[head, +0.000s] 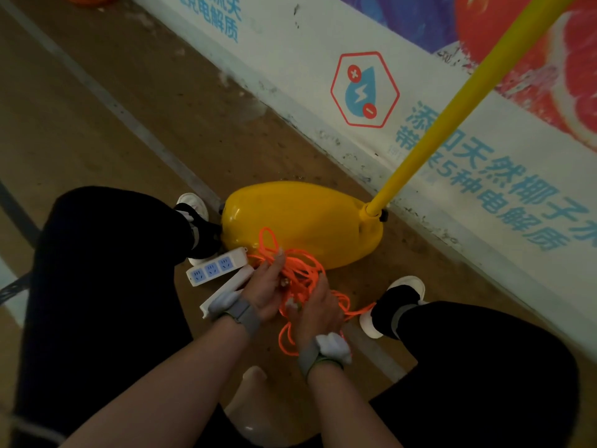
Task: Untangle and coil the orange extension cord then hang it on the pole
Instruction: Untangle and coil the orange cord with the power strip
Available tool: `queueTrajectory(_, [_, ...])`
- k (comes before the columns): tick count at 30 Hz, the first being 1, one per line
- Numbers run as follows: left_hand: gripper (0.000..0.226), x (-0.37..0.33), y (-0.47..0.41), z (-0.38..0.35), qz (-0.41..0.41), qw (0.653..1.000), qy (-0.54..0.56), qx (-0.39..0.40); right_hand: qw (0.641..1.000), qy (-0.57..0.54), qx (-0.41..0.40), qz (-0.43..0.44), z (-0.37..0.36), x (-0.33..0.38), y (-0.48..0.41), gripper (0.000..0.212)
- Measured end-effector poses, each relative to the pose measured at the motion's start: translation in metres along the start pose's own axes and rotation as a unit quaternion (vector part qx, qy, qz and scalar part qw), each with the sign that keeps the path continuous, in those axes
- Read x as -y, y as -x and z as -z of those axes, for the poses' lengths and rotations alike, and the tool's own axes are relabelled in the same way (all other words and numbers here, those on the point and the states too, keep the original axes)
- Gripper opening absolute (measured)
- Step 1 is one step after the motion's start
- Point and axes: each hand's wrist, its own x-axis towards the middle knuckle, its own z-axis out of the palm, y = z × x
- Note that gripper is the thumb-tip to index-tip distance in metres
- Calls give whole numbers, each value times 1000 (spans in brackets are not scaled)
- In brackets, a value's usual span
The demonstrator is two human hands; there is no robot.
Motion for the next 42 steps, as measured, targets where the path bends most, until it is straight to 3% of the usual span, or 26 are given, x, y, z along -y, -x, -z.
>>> queueTrajectory(5, [40,-6,1,1,-5,1000,16,-25,999,35,-6,34,-8,4,3,75])
queueTrajectory(9, [51,2,5,-8,-17,999,-29,8,996,64,-7,59,-14,-4,0,45])
queueTrajectory(12, [33,-2,9,-14,-16,999,-32,32,997,63,36,6,-7,-12,-5,30])
queueTrajectory(14, [28,-4,10,-16,-3,999,-21,40,993,67,91,-24,-4,-17,-9,30])
queueTrajectory(17, [27,-3,10,-14,21,998,19,51,994,59,89,-37,-7,-21,-11,29])
queueTrajectory(22, [33,-5,-4,-3,28,996,61,-60,990,13,112,-83,-9,-20,-14,50])
queueTrajectory(24, [35,-9,-7,4,4,997,6,-82,992,-3,87,-91,-7,-17,-13,59])
queueTrajectory(28, [12,-4,-5,9,7,991,-97,-90,989,-34,79,-122,-2,-13,-13,53])
queueTrajectory(30, [27,4,-4,8,20,972,-216,-89,986,-36,82,-143,-1,-14,-14,51])
queueTrajectory(33, [21,14,-2,8,14,939,-332,-94,981,-45,81,-171,-2,-14,-12,51])
queueTrajectory(38, [18,22,-6,12,30,940,-322,-104,978,-80,76,-175,-1,-10,-13,28])
queueTrajectory(42, [22,17,-3,10,90,972,-172,-130,986,-73,59,-137,4,-9,-12,20])
